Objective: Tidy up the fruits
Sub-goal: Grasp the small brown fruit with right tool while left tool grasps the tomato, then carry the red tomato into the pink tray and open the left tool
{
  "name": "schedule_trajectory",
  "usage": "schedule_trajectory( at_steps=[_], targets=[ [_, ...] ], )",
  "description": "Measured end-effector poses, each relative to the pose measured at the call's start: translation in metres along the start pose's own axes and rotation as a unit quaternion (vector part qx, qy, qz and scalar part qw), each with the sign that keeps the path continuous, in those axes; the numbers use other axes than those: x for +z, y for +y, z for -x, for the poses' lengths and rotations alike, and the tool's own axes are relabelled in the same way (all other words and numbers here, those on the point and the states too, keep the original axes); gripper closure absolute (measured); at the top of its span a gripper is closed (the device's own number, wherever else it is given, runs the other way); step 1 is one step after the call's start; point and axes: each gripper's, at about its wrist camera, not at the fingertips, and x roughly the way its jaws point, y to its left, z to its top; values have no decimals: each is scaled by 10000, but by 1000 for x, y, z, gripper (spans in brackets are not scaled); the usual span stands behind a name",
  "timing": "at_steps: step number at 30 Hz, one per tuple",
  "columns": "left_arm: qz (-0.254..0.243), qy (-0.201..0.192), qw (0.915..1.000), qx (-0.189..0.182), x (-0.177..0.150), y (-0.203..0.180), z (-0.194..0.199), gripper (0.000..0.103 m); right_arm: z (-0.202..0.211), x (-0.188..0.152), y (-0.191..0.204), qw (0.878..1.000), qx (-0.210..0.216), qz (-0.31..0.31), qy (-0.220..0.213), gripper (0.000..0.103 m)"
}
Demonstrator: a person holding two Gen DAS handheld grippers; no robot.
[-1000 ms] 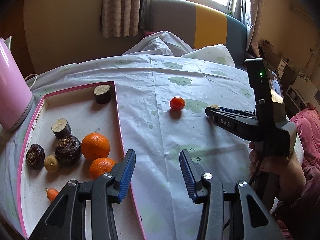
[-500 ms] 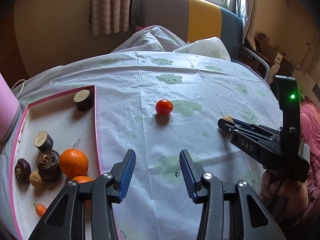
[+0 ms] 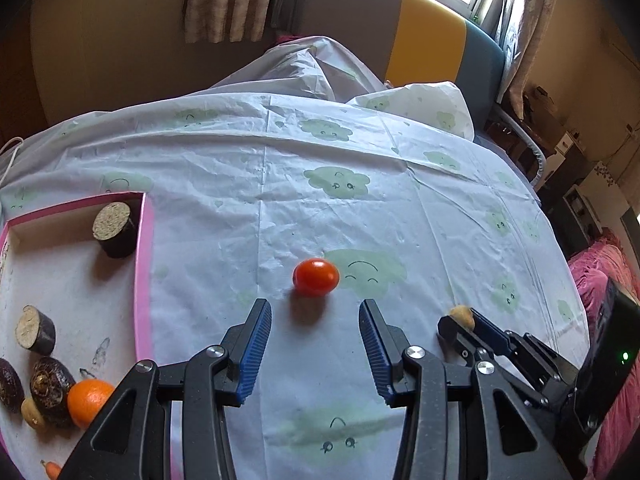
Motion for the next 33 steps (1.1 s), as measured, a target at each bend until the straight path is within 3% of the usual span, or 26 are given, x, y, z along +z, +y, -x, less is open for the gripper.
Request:
schedule_trajectory(
  at_steps=[7, 10, 11, 21, 33],
  targets=[
    [-2, 155, 9997, 176, 11, -8, -37, 57, 1, -1, -3, 9999, 95, -77, -46, 77],
    [-16, 93, 9995, 286, 12, -8, -44, 72, 1, -1, -3, 9999, 109, -87, -55, 77],
    [-17, 61, 9998, 205, 11, -7, -44, 72, 1, -1, -3, 9999, 110, -87, -60, 77],
    [-472, -241, 9983, 237, -22, -22, -1, 73, -1, -1, -1, 9999, 91, -78, -26, 77],
    [-501, -363, 9979, 196, -64, -18, 43, 73, -1, -2, 1, 10000, 6, 13, -31, 77]
  ],
)
